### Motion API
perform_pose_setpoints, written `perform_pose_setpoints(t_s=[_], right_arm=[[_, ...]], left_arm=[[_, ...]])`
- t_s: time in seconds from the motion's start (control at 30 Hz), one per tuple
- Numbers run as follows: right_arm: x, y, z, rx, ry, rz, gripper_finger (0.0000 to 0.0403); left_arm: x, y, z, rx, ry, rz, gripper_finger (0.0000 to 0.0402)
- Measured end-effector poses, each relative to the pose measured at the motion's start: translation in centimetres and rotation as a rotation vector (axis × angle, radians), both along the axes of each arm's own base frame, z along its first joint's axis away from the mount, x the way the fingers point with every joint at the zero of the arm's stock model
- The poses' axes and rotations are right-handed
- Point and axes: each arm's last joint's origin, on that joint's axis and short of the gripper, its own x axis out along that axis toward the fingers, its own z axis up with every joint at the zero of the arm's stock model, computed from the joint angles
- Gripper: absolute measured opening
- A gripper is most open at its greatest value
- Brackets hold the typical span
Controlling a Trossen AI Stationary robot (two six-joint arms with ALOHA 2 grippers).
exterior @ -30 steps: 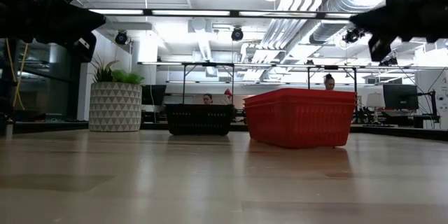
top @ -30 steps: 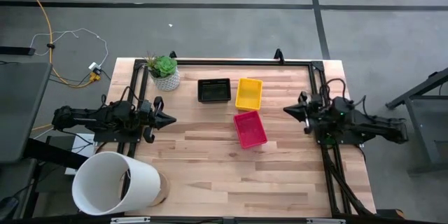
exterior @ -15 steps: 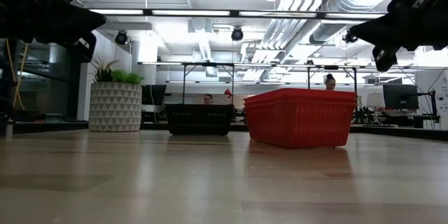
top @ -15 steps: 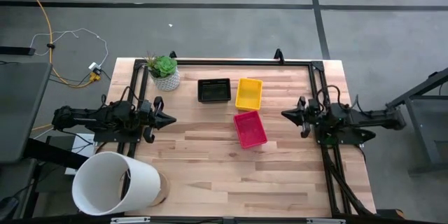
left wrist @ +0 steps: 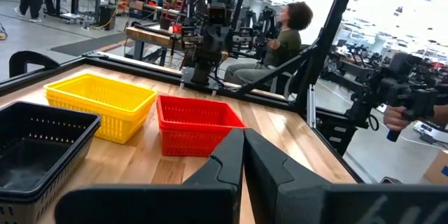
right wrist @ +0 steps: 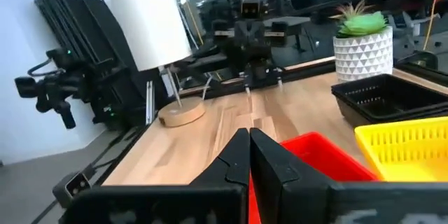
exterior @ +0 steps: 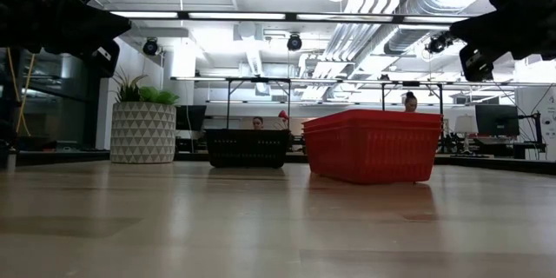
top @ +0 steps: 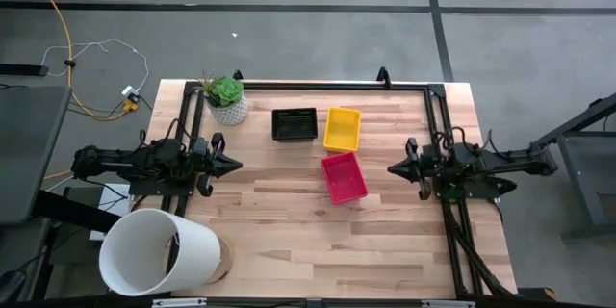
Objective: Stack baskets by color
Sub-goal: Return to Home Position
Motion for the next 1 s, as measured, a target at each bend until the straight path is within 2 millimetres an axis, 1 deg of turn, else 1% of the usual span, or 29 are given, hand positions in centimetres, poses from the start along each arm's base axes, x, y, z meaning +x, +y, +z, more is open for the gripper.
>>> perform_pose_setpoints(t_s=[1.0], right_arm=[[-0.06,0.03,-0.08,-0.013,0.003,0.011,0.0000]], left_arm=[[0.00,0.00,0.00,0.000,0.000,0.000,0.0001]])
